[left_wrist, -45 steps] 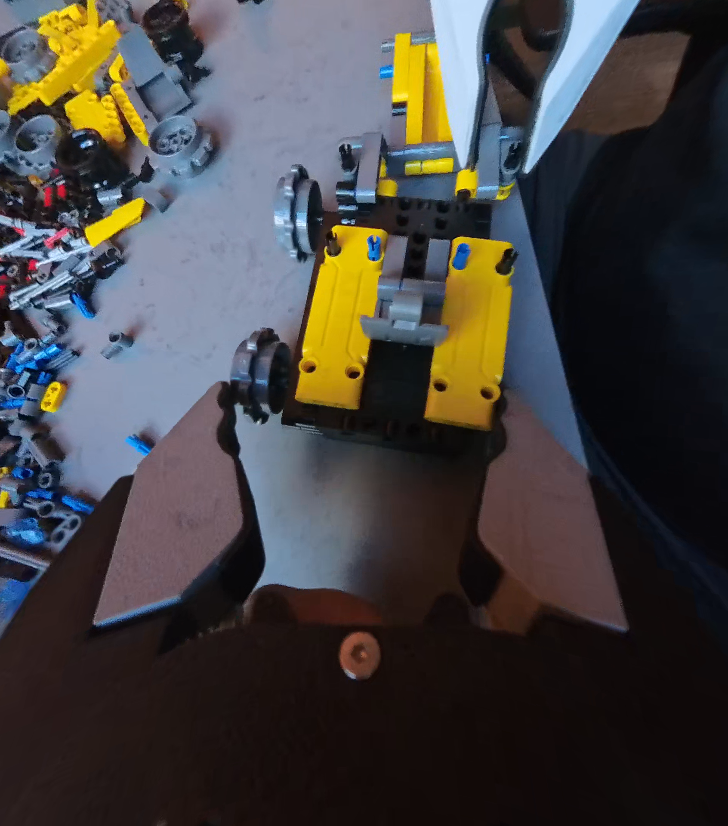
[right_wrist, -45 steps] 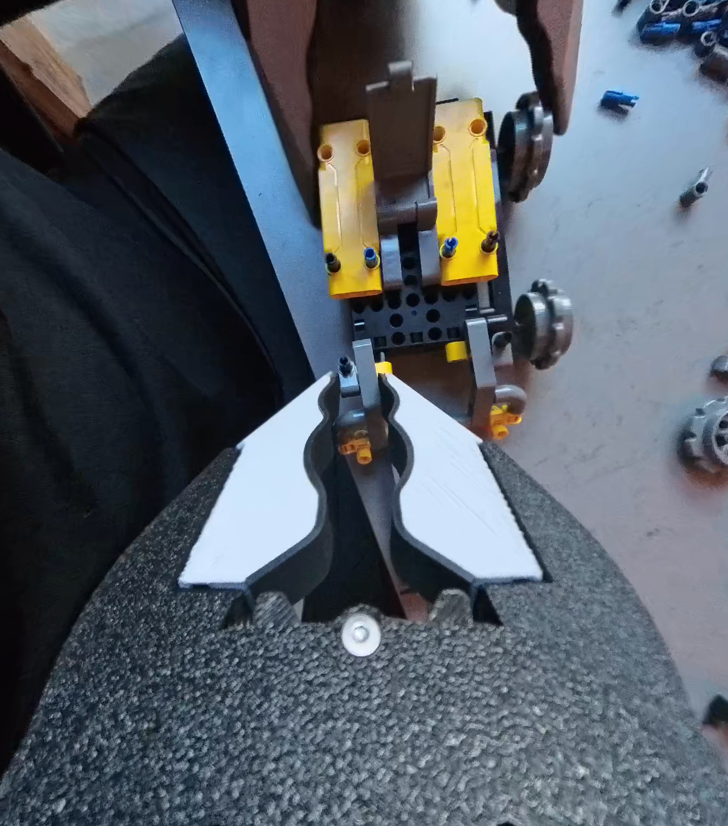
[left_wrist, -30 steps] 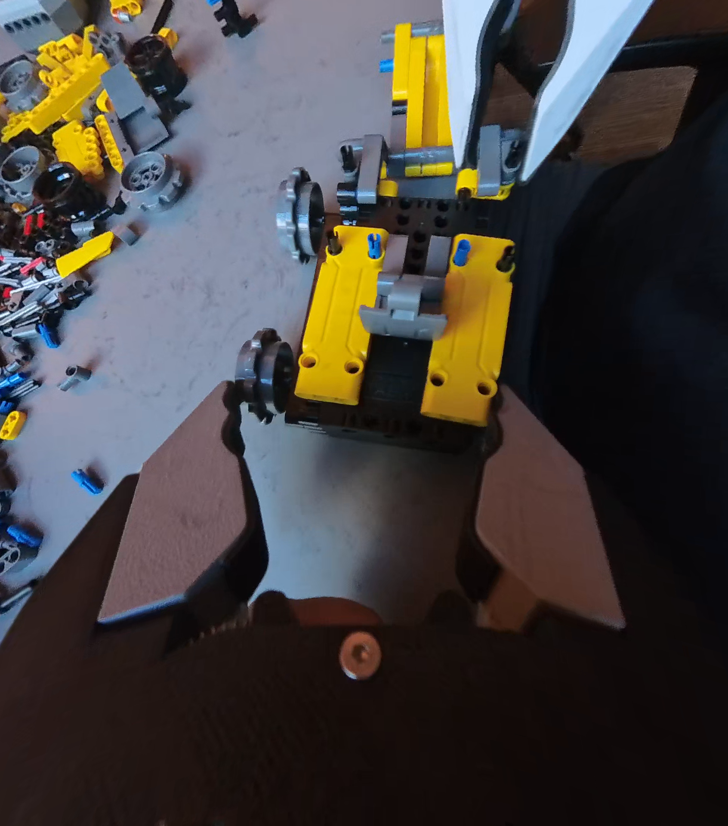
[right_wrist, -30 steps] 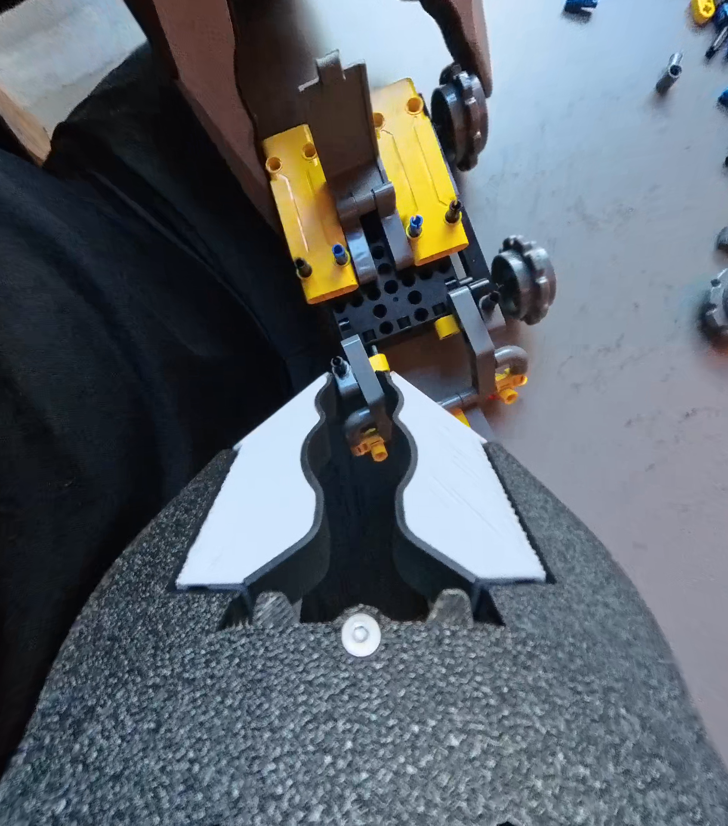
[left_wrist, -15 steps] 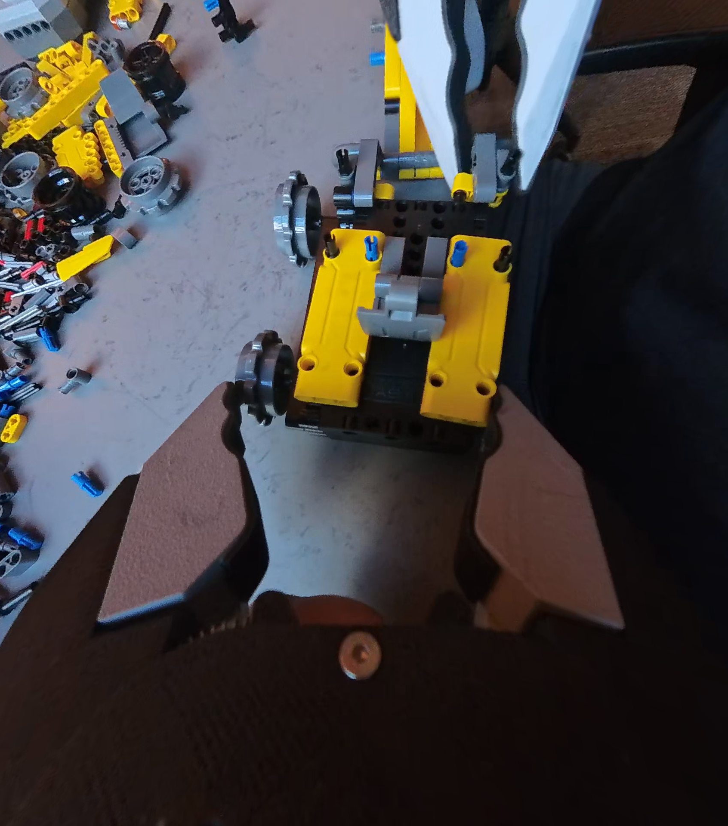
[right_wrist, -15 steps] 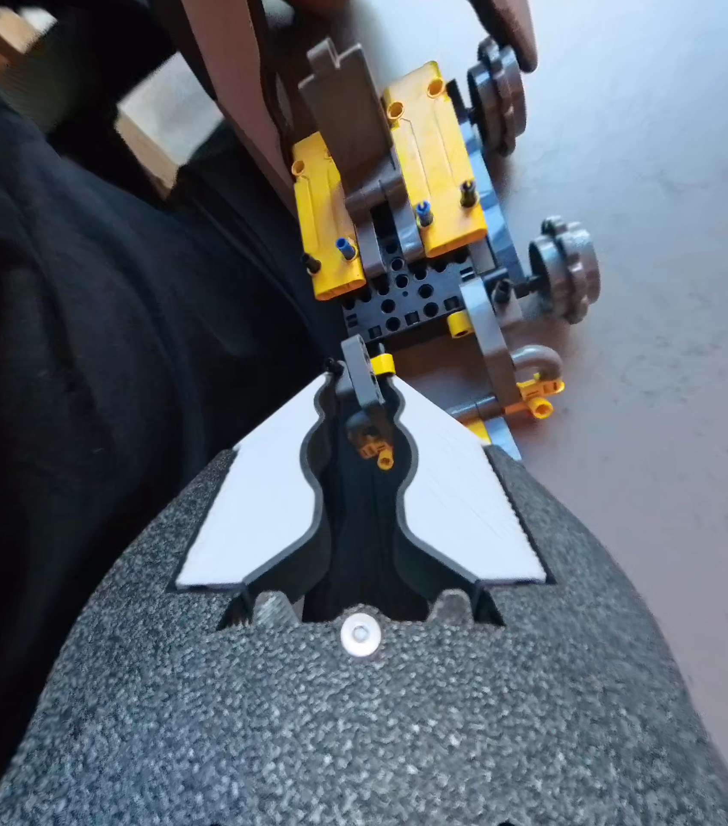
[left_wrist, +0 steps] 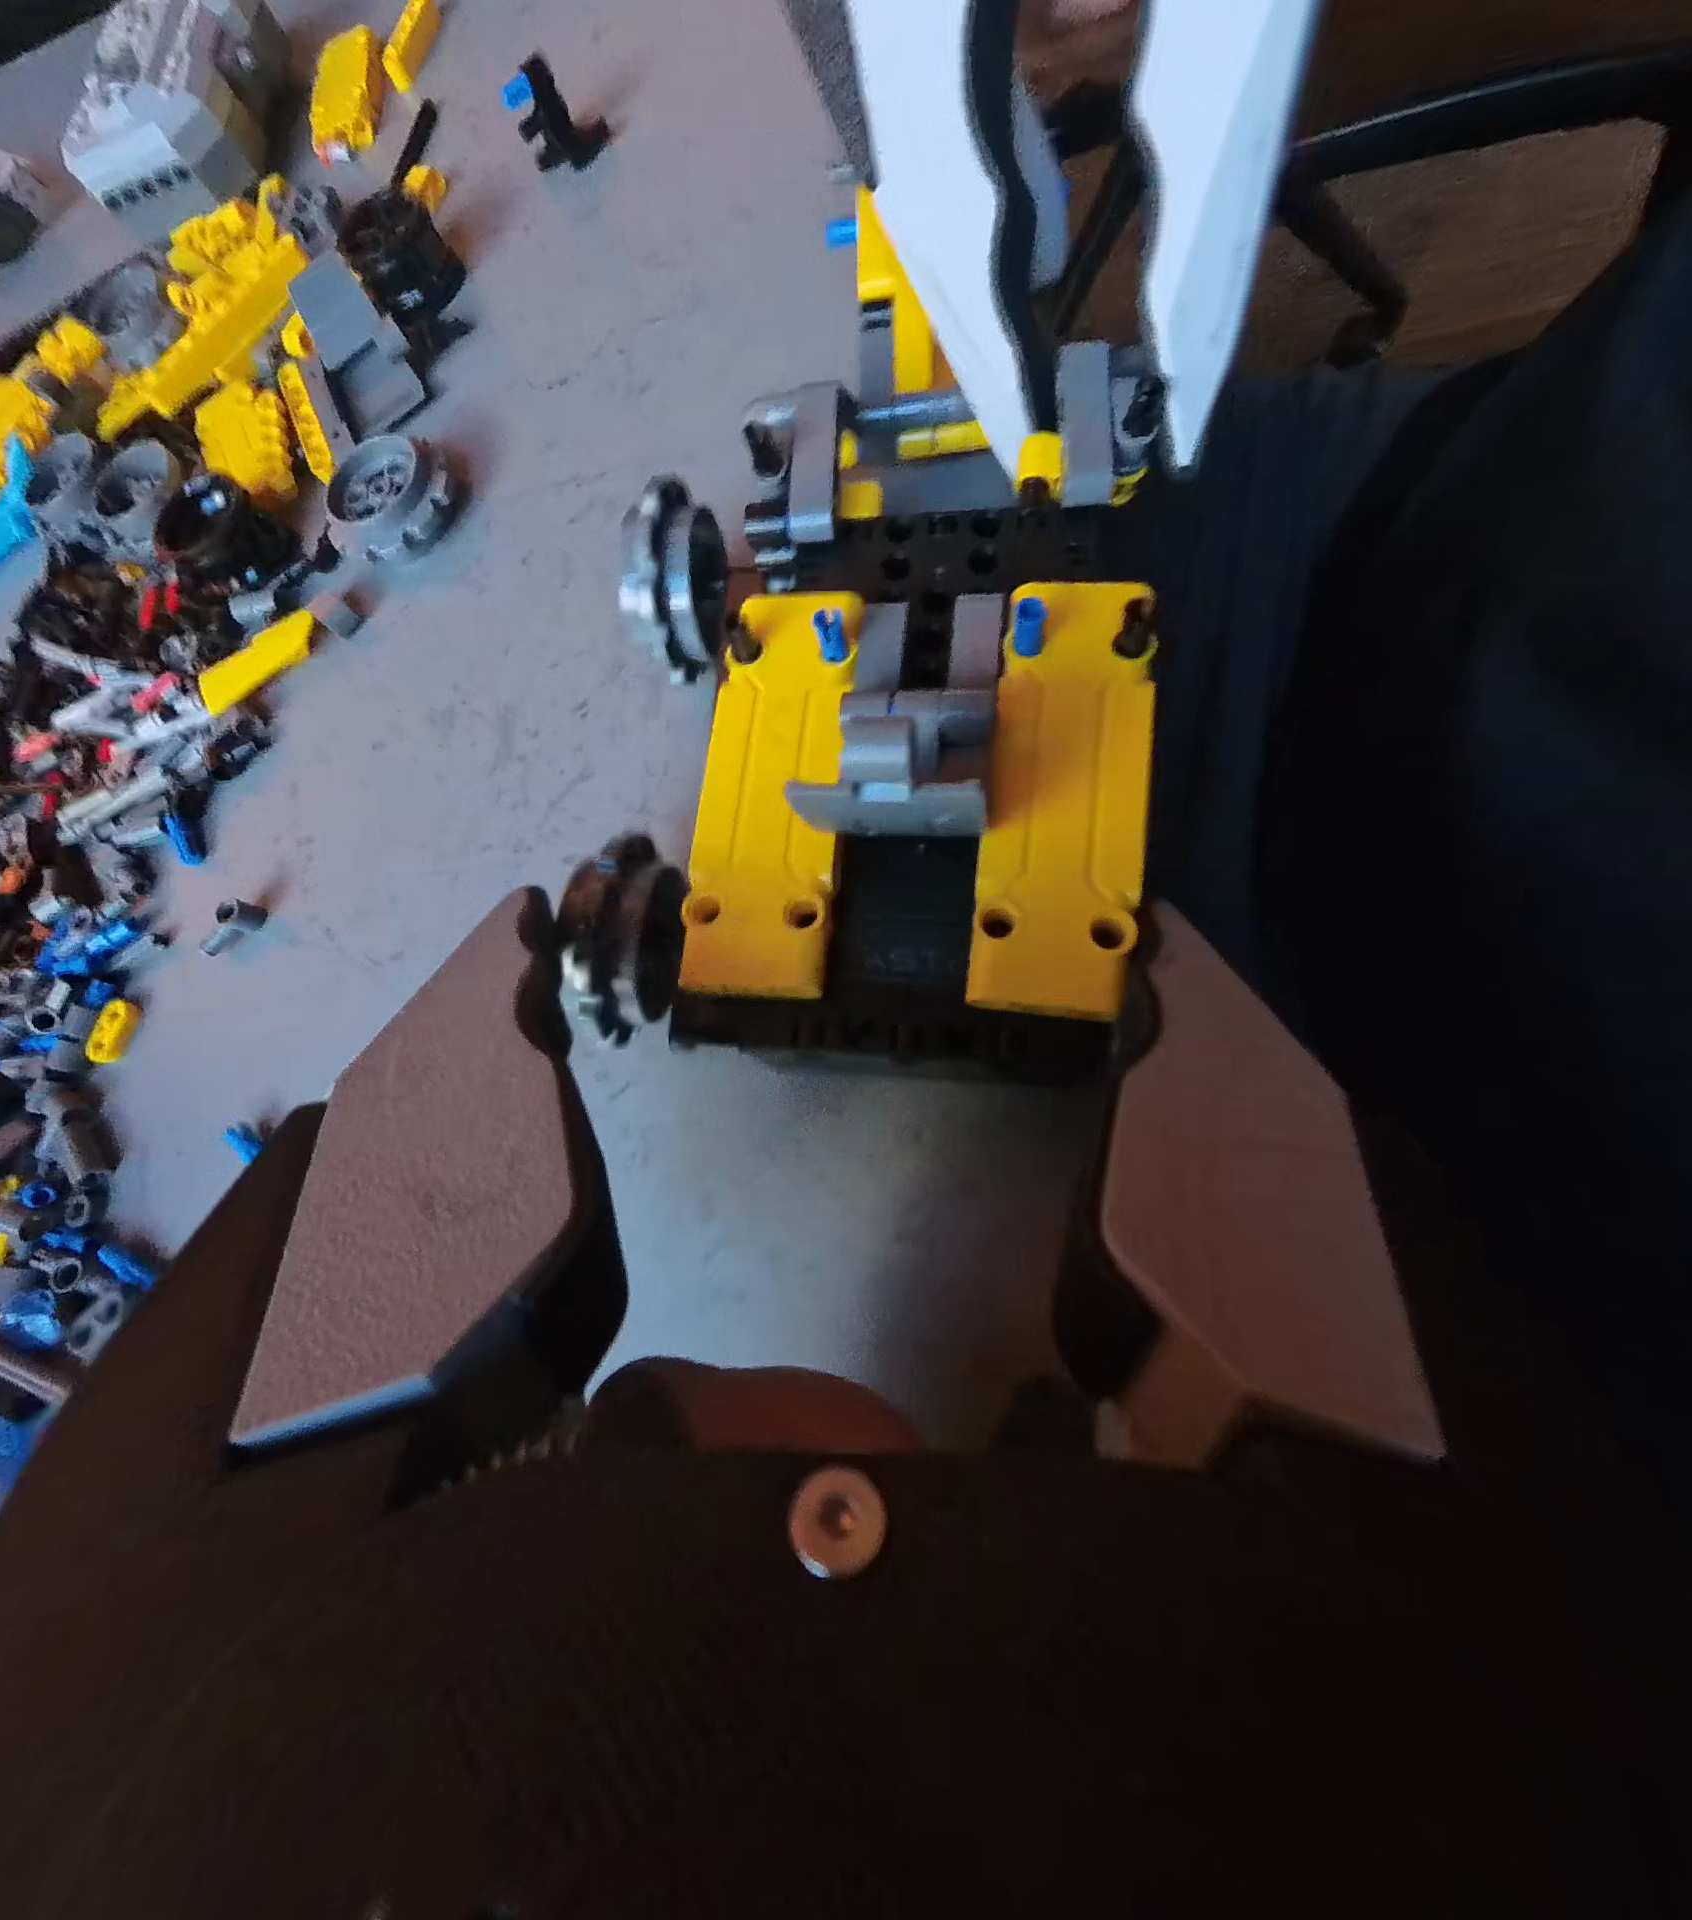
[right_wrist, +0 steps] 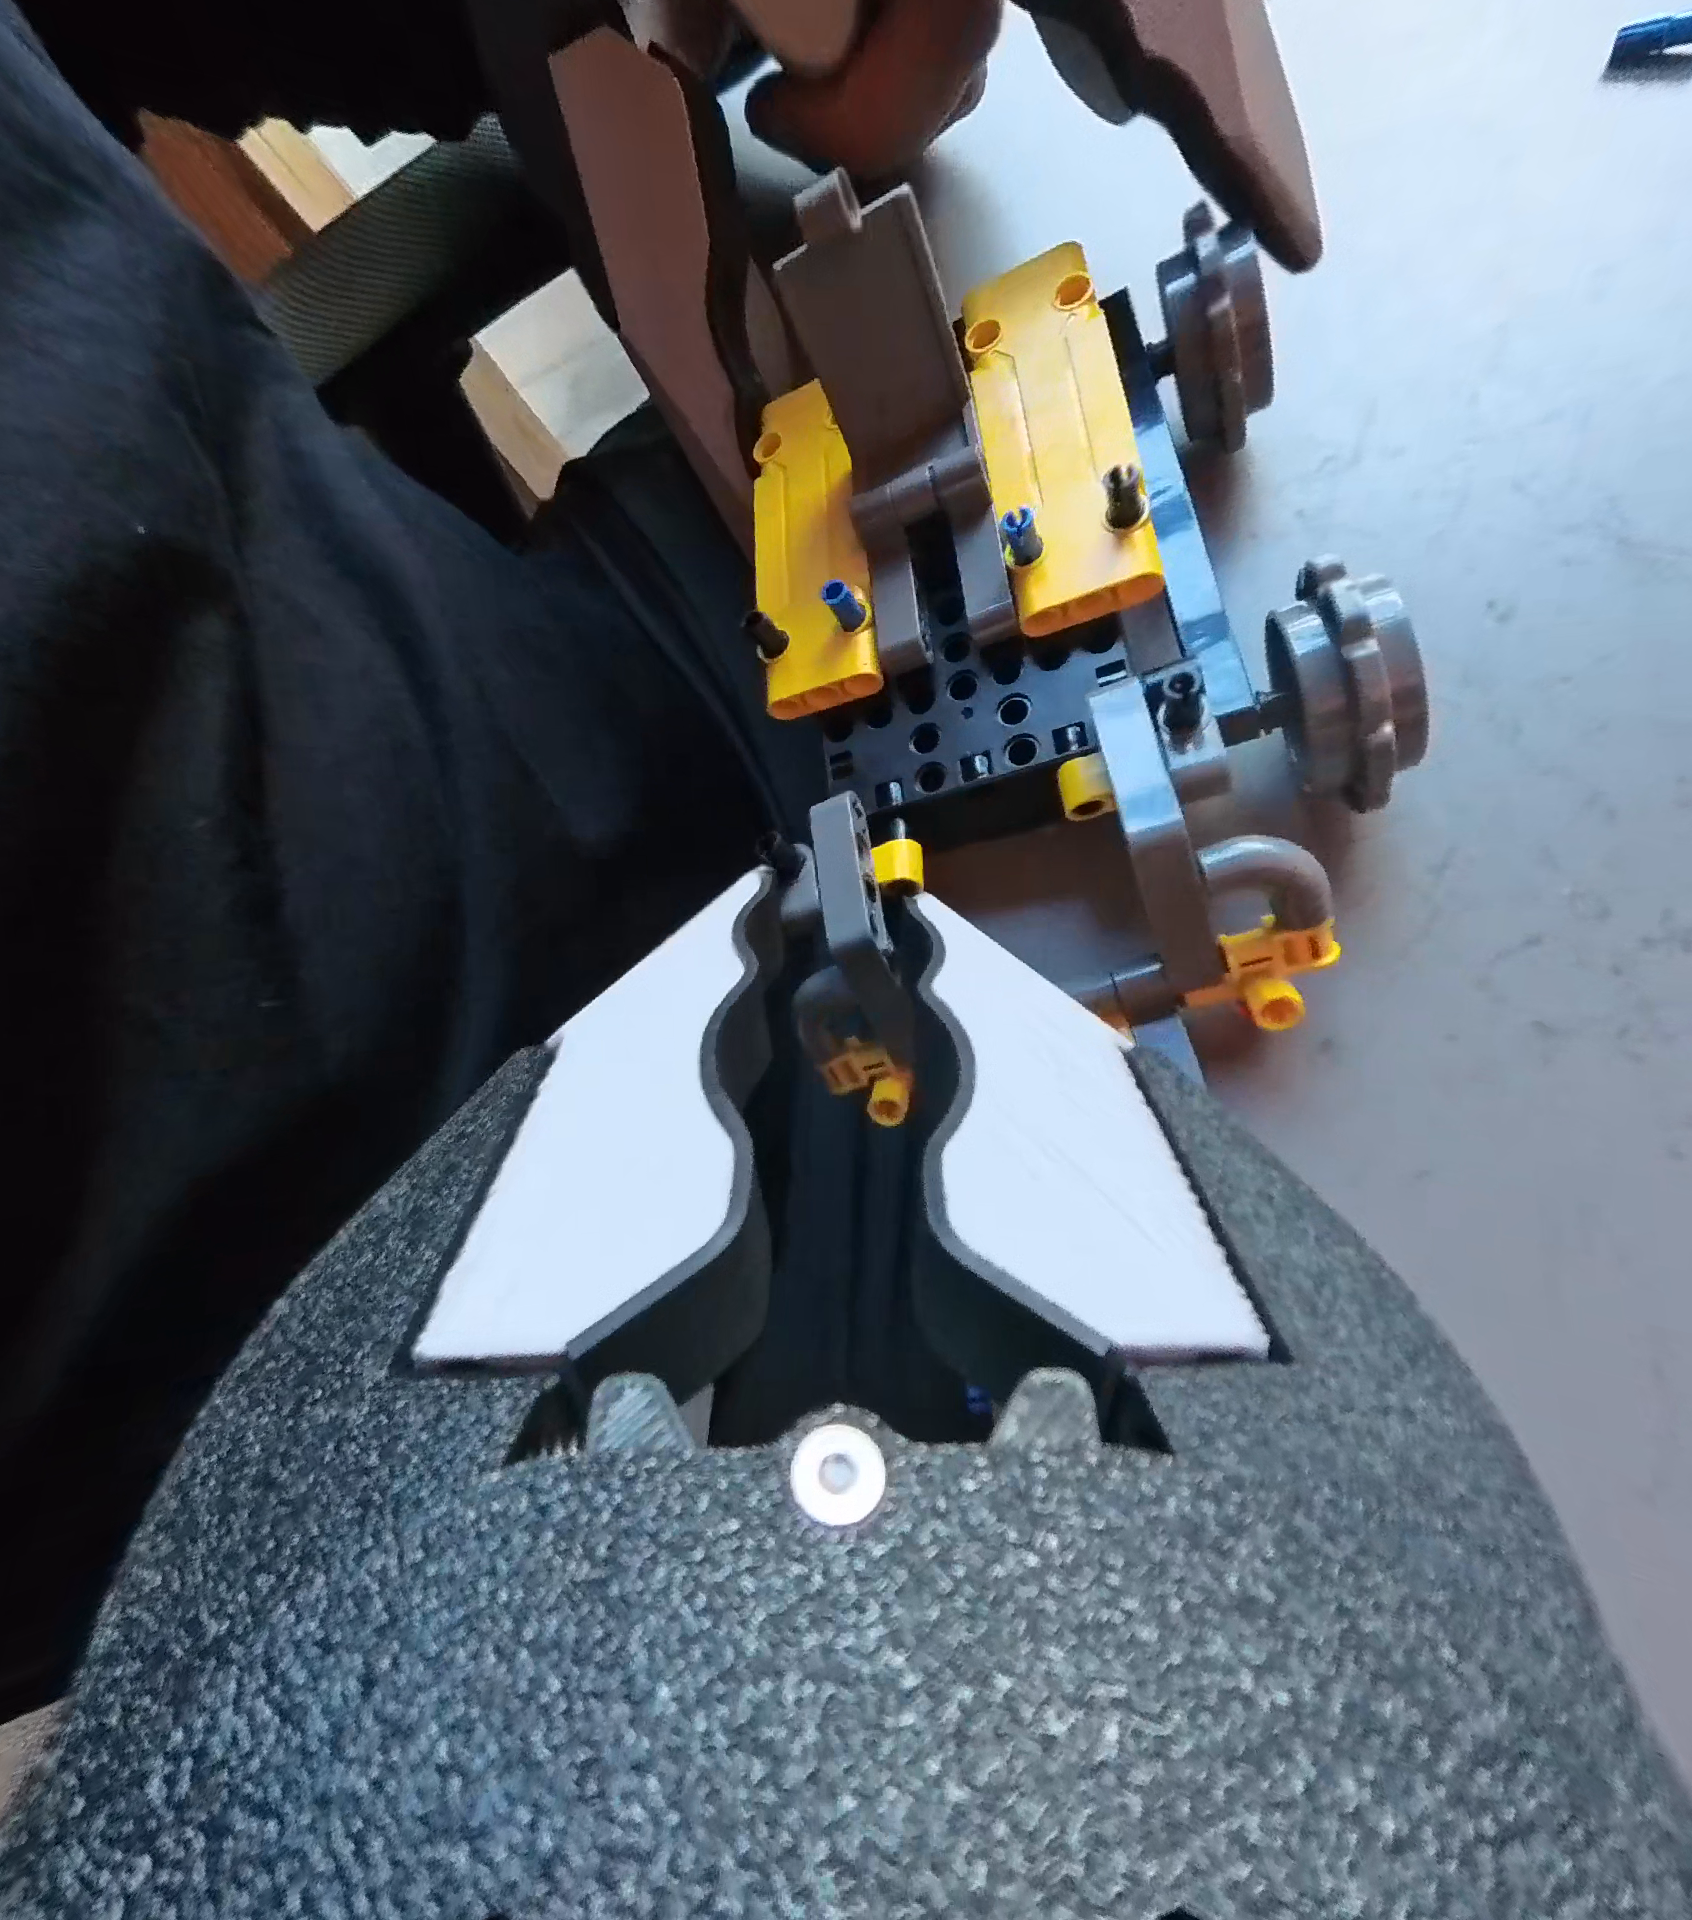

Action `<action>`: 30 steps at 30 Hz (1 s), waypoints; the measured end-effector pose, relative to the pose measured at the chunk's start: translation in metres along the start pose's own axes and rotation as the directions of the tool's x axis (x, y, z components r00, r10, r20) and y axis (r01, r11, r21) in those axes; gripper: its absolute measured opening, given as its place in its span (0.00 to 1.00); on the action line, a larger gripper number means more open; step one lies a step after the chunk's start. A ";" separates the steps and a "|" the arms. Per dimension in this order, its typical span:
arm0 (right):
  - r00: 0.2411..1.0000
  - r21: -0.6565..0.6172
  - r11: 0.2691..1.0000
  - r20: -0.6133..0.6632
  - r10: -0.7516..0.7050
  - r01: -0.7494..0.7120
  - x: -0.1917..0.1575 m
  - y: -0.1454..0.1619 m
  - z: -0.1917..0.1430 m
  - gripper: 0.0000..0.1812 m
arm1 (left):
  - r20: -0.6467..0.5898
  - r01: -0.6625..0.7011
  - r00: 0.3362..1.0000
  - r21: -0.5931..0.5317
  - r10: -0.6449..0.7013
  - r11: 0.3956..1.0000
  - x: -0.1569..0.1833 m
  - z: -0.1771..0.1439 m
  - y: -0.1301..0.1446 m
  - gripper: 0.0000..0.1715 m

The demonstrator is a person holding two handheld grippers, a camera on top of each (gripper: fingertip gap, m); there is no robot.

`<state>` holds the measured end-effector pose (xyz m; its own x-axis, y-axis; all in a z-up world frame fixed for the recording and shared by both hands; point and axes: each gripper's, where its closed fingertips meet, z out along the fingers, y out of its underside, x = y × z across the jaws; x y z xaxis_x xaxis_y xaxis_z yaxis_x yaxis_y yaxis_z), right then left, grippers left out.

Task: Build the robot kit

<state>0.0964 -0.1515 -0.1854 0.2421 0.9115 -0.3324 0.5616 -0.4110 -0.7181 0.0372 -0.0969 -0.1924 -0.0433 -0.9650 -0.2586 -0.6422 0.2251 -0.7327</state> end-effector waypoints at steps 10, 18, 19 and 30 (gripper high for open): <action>0.999 -0.048 0.998 -0.015 -0.035 0.035 0.020 -0.007 -0.005 0.13 | -0.050 0.017 0.999 0.007 -0.016 1.000 0.009 0.003 -0.006 0.50; 0.997 -0.062 0.995 0.021 0.078 -0.076 0.026 -0.003 -0.011 0.15 | -0.019 0.128 0.992 0.073 -0.127 0.989 0.000 -0.012 -0.010 0.50; 0.998 -0.061 0.996 0.000 0.070 -0.070 0.026 -0.003 -0.012 0.15 | -0.005 0.120 0.993 0.067 -0.120 0.991 0.000 -0.012 -0.009 0.50; 0.943 -0.209 0.962 -0.243 -0.225 0.176 0.030 -0.004 -0.016 0.20 | 0.069 0.217 0.973 0.042 -0.219 0.975 -0.015 -0.046 0.004 0.55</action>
<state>0.1140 -0.1222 -0.1834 0.2946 0.9556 -0.0033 0.7480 -0.2328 -0.6215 -0.0004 -0.0877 -0.1624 0.1511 -0.9793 -0.1345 -0.6040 0.0162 -0.7968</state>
